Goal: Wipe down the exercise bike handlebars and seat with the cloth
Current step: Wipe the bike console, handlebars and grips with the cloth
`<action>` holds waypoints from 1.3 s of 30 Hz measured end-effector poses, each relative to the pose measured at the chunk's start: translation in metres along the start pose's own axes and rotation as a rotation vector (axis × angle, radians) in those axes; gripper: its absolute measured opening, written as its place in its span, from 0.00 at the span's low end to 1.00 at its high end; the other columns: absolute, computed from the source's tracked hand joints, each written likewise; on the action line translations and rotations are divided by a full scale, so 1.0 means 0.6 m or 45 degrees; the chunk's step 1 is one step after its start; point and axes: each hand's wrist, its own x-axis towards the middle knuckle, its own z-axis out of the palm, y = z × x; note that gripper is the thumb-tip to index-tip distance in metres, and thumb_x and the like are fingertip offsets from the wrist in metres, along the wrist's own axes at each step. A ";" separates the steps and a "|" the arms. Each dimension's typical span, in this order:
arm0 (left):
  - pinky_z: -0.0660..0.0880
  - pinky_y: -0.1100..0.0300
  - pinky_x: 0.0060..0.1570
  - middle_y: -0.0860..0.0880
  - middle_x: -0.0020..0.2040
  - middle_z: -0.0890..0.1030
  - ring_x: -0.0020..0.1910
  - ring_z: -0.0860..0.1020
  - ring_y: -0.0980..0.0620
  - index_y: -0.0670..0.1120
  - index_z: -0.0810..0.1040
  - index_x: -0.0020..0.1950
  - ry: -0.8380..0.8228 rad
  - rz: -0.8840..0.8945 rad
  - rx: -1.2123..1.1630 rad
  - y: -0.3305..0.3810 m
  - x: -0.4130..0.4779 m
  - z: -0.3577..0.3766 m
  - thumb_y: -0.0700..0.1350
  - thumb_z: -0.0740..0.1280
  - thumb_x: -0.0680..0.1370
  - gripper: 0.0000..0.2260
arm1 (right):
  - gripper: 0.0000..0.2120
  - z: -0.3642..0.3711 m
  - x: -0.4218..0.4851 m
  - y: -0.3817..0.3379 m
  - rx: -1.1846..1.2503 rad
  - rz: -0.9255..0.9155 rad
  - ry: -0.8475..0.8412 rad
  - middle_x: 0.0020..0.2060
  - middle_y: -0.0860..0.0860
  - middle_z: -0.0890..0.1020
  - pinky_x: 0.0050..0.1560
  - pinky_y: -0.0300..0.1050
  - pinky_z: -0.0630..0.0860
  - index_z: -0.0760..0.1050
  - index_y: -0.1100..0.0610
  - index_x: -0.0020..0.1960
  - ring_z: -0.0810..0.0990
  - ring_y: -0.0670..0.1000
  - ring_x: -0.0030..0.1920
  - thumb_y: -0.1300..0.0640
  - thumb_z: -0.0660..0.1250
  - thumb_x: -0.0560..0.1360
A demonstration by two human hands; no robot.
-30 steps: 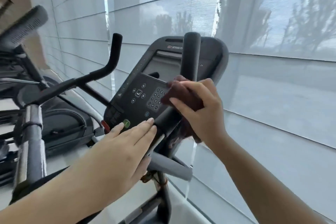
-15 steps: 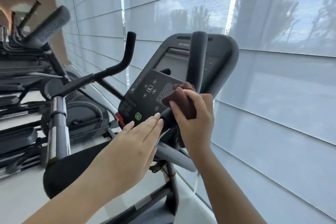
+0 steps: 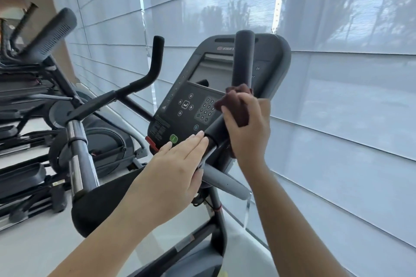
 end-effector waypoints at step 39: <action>0.64 0.64 0.36 0.47 0.41 0.78 0.42 0.72 0.50 0.43 0.80 0.49 0.686 -0.718 0.305 0.094 0.061 0.074 0.43 0.67 0.69 0.10 | 0.13 -0.017 0.034 0.069 0.327 -0.390 -0.211 0.42 0.56 0.73 0.45 0.54 0.75 0.80 0.58 0.51 0.75 0.55 0.44 0.54 0.73 0.69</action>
